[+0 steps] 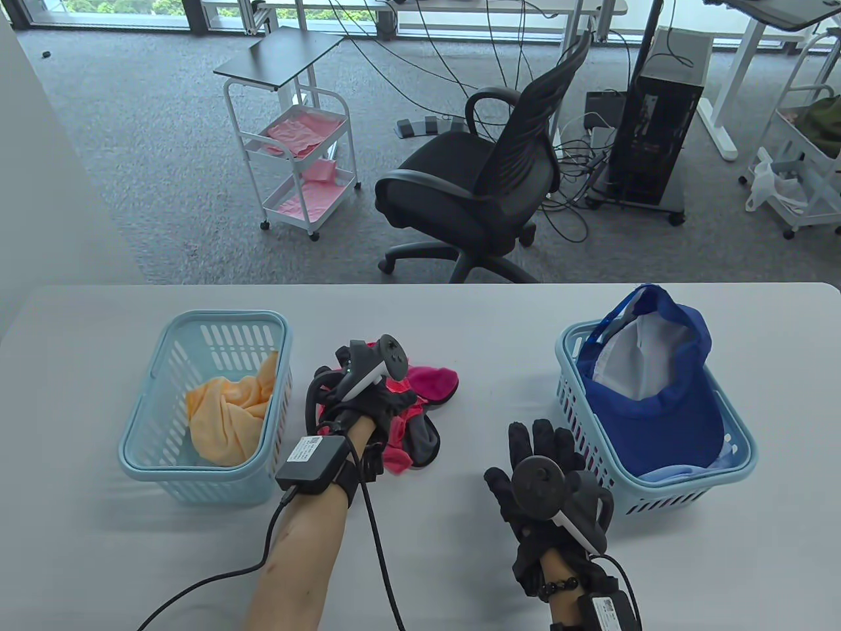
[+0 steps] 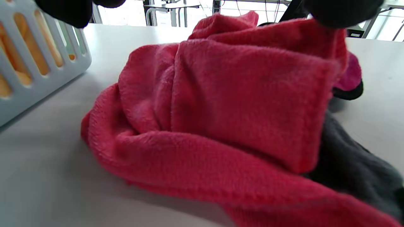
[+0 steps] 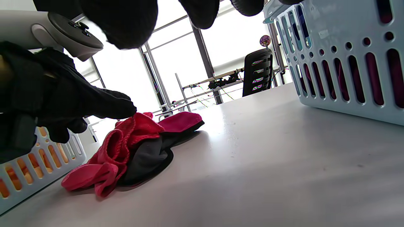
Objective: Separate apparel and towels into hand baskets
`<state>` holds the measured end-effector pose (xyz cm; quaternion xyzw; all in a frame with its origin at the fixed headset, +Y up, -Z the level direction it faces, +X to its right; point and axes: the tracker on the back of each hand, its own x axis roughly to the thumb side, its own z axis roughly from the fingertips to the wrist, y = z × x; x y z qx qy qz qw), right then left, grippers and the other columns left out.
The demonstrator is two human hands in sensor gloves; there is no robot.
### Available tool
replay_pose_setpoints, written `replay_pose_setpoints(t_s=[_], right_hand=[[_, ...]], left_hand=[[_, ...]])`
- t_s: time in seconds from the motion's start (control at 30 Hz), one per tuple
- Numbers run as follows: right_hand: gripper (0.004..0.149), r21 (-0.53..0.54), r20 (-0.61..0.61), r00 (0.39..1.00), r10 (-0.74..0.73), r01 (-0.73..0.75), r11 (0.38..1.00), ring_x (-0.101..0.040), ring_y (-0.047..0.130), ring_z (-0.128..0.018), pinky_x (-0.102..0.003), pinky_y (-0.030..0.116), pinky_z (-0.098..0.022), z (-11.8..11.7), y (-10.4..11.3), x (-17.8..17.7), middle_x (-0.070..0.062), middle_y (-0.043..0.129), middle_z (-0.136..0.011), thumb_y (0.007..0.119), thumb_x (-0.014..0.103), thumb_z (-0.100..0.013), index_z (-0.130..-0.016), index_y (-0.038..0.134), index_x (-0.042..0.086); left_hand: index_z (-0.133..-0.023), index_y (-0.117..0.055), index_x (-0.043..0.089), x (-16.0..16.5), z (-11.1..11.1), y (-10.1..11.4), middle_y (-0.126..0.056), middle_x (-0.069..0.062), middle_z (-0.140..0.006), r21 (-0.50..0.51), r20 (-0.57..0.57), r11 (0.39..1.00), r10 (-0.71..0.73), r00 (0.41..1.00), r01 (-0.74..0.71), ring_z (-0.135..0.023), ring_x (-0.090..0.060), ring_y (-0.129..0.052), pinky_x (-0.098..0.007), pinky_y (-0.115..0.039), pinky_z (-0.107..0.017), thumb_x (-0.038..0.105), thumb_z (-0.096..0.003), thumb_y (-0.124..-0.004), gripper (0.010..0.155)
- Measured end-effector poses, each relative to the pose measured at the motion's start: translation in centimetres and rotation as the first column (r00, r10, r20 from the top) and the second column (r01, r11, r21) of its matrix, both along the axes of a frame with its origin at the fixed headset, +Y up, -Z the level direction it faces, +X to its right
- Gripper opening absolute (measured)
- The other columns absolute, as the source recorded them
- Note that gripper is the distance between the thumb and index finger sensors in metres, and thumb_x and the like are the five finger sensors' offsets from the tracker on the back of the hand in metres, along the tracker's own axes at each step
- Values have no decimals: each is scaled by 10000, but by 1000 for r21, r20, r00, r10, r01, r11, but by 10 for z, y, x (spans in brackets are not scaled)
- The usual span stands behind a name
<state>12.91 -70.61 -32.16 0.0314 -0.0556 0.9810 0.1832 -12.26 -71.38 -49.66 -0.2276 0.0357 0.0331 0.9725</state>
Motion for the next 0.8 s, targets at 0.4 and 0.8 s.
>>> replay_pose_setpoints(t_s=[0.4,0.8], right_hand=[[758,-16,-8,1000,-6,6,1000,-637,311,-973,-760,376,-673,-1,0,-2,-321,307,-1122,743,444,-532,-1109,448,52],[757,-18,-7,1000,-17,17,1000,-636,315,-973,-760,379,-673,-1,1,-1,-320,309,-1122,742,445,-531,-1109,452,50]], left_hand=[[-1118,-469,331,0,-5,-30,-558,-162,-1185,159,-41,982,-99,994,104,-923,-499,-884,-543,-866,-647,564,-502,-752,717],[-1027,-651,312,0,-1,-2,-744,-108,-1088,285,-103,946,-128,986,153,-787,-355,-1051,-395,-980,-548,407,-530,-798,527]])
